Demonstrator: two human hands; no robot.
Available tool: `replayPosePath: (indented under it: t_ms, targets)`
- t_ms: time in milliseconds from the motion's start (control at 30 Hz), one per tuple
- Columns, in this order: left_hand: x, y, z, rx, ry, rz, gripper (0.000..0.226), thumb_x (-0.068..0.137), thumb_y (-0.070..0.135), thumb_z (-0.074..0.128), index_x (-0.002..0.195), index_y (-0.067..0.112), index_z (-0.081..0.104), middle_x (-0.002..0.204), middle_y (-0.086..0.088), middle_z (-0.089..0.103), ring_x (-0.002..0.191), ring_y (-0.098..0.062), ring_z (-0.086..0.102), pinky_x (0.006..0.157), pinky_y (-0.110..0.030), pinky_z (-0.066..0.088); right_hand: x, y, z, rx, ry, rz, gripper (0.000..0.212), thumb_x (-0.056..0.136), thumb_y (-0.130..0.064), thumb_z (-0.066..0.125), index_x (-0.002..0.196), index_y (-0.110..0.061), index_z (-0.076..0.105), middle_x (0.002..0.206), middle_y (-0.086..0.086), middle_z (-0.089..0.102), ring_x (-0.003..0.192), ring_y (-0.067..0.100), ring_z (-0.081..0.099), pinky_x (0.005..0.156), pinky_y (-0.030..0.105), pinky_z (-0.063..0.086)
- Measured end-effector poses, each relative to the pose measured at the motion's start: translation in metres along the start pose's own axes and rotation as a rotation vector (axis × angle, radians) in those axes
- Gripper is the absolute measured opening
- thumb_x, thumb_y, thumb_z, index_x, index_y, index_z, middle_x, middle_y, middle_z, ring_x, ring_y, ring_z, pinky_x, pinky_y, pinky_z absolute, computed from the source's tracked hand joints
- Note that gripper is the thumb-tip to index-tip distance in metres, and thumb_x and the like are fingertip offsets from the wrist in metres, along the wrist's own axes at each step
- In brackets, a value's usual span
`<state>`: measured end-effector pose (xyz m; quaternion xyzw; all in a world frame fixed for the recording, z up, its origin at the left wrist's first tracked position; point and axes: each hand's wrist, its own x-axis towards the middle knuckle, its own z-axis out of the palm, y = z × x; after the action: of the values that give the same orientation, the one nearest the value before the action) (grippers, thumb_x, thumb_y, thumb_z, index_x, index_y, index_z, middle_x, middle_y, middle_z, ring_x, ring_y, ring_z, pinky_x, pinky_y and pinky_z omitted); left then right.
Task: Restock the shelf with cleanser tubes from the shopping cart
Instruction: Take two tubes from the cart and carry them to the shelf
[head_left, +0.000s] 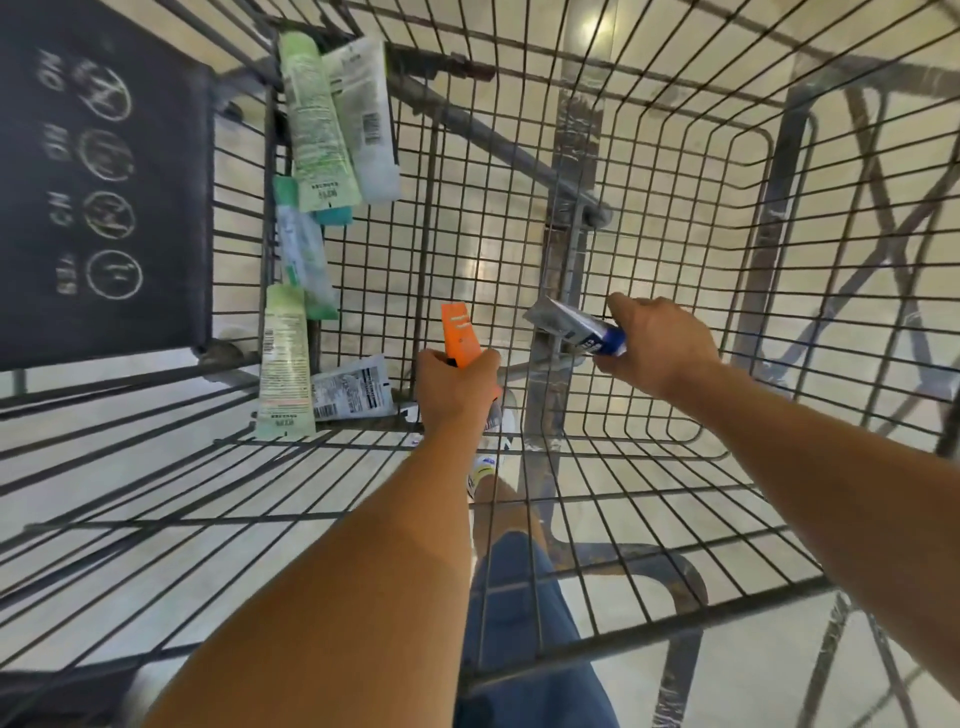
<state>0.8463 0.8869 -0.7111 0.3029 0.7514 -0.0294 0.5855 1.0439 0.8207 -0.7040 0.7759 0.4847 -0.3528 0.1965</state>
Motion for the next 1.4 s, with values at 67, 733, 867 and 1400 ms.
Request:
replayPosePath:
  t_ms: [67, 733, 867, 1400]
  targets:
    - [0.001, 0.007, -0.009, 0.014, -0.036, 0.007, 0.031, 0.087, 0.009, 0.064, 0.113, 0.006, 0.048, 0.069, -0.001, 0.055, 0.035, -0.006, 0.052, 0.028, -0.011, 0.033, -0.002, -0.003, 0.006, 0.113, 0.001, 0.080, 0.039, 0.085, -0.037, 0.071, 0.093, -0.024, 0.035, 0.081, 0.003, 0.055, 0.072, 0.025, 0.053, 0.059, 0.033, 0.042]
    - [-0.123, 0.104, -0.175, -0.256, -0.296, 0.584, 0.057, 0.068, -0.010, 0.082, 0.091, 0.019, 0.038, 0.104, -0.013, 0.069, 0.079, -0.023, 0.070, 0.068, -0.039, 0.058, -0.144, -0.100, -0.153, 1.434, 0.268, 0.048, 0.043, 0.078, -0.026, 0.081, 0.114, -0.014, 0.060, 0.104, 0.008, 0.073, 0.090, 0.025, 0.074, 0.084, 0.047, 0.059]
    - [-0.176, 0.115, -0.207, -0.350, -0.181, 0.717, 0.058, 0.063, 0.009, 0.090, 0.087, 0.025, 0.040, 0.101, -0.029, 0.054, 0.075, -0.034, 0.061, 0.058, -0.038, 0.055, -0.180, -0.120, -0.208, 1.411, 0.278, -0.093, 0.032, 0.078, -0.026, 0.082, 0.102, -0.019, 0.060, 0.100, 0.008, 0.073, 0.086, 0.023, 0.074, 0.078, 0.041, 0.060]
    - [-0.394, 0.042, -0.352, -0.814, 0.336, 1.028, 0.029, 0.081, -0.009, 0.065, 0.093, 0.018, 0.063, 0.107, -0.001, 0.067, 0.086, -0.028, 0.069, 0.059, -0.031, 0.054, -0.340, -0.263, -0.330, 1.157, 0.061, -0.774, 0.050, 0.079, -0.029, 0.082, 0.112, -0.001, 0.057, 0.094, 0.016, 0.071, 0.074, 0.022, 0.066, 0.064, 0.038, 0.054]
